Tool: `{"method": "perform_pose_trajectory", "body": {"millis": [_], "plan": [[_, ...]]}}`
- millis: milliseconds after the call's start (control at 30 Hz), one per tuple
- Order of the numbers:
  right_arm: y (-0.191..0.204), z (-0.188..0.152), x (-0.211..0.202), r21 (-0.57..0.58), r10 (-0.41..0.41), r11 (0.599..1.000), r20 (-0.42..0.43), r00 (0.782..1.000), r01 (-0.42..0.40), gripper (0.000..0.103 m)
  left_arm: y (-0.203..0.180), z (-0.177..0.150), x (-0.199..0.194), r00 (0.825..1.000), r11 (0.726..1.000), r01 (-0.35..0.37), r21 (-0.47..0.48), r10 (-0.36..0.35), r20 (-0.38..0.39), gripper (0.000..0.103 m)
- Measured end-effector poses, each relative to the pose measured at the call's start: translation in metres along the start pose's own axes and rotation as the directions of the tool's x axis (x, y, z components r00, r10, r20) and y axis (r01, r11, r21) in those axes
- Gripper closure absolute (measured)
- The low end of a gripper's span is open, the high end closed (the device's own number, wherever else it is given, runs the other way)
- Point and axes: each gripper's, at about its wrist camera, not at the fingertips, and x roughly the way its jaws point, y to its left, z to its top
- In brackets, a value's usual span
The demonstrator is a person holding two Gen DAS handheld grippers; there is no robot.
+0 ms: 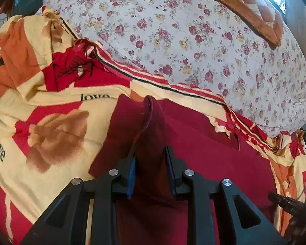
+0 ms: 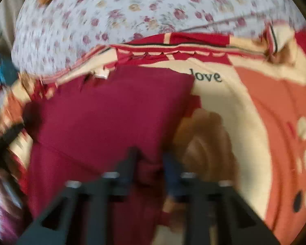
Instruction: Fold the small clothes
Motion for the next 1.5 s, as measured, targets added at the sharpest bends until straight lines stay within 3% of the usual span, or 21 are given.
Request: {"method": "perform_pose_trajectory", "body": {"millis": [100,200,300,467,600,667,733,833,967,1033,1100,1233,1367,1500], "plan": [[-0.016,-0.007,-0.014,0.03,-0.021,0.999,0.024,0.999,0.02,0.093,-0.004,-0.007,-0.005,1.0,0.999,0.02,0.026,-0.02,-0.007,0.093],[-0.026,-0.01,-0.015,0.059,-0.037,0.998,0.012,0.999,0.037,0.093,-0.01,-0.009,-0.001,1.0,0.998,-0.013,0.055,0.015,-0.022,0.093],[-0.027,-0.007,-0.033,0.11,-0.073,0.992,0.05,0.996,0.067,0.083,-0.007,-0.011,-0.003,1.0,0.999,-0.01,0.04,0.011,-0.025,0.093],[-0.008,0.004,-0.047,0.091,-0.035,0.996,0.122,0.992,0.024,0.067,-0.007,-0.012,-0.006,1.0,0.999,-0.022,0.043,0.022,-0.006,0.093],[0.01,0.019,-0.014,0.03,-0.018,0.999,0.09,0.996,0.015,0.067,-0.011,-0.018,0.001,0.998,0.994,-0.069,0.088,0.07,-0.007,0.092],[0.008,0.024,0.008,0.017,-0.069,0.998,0.065,0.995,0.068,0.068,-0.014,-0.02,0.004,0.996,0.99,-0.086,0.116,0.088,-0.011,0.091],[0.004,0.023,0.021,0.013,-0.109,0.994,0.047,0.993,0.109,0.077,-0.015,-0.023,0.005,0.996,0.987,-0.087,0.135,0.091,-0.019,0.09],[0.004,0.021,0.012,0.014,-0.113,0.994,0.054,0.992,0.112,0.077,-0.017,-0.027,0.0,0.995,0.985,-0.091,0.148,0.095,-0.02,0.09],[0.011,0.008,-0.016,-0.004,-0.097,0.995,0.082,0.992,0.098,0.068,-0.02,-0.034,-0.013,0.996,0.985,-0.07,0.16,0.076,-0.035,0.087],[0.015,-0.002,-0.014,-0.05,-0.111,0.992,0.054,0.992,0.114,0.058,-0.022,-0.041,-0.019,0.998,0.987,-0.027,0.158,0.036,-0.054,0.084],[0.013,-0.012,0.0,-0.08,-0.148,0.986,0.01,0.989,0.148,0.057,-0.026,-0.051,-0.026,0.997,0.986,-0.017,0.163,0.028,-0.068,0.083],[0.004,-0.016,-0.016,-0.014,-0.113,0.993,0.032,0.993,0.114,0.056,-0.036,-0.074,-0.043,0.996,0.975,-0.036,0.219,0.052,-0.07,0.083],[0.005,-0.033,-0.042,-0.028,-0.136,0.99,0.071,0.988,0.138,0.054,-0.037,-0.094,-0.059,0.995,0.968,-0.044,0.246,0.064,-0.076,0.083],[0.003,-0.057,-0.057,-0.028,-0.085,0.996,0.047,0.995,0.086,0.052,-0.036,-0.113,-0.073,0.992,0.96,-0.078,0.269,0.102,-0.076,0.083]]}}
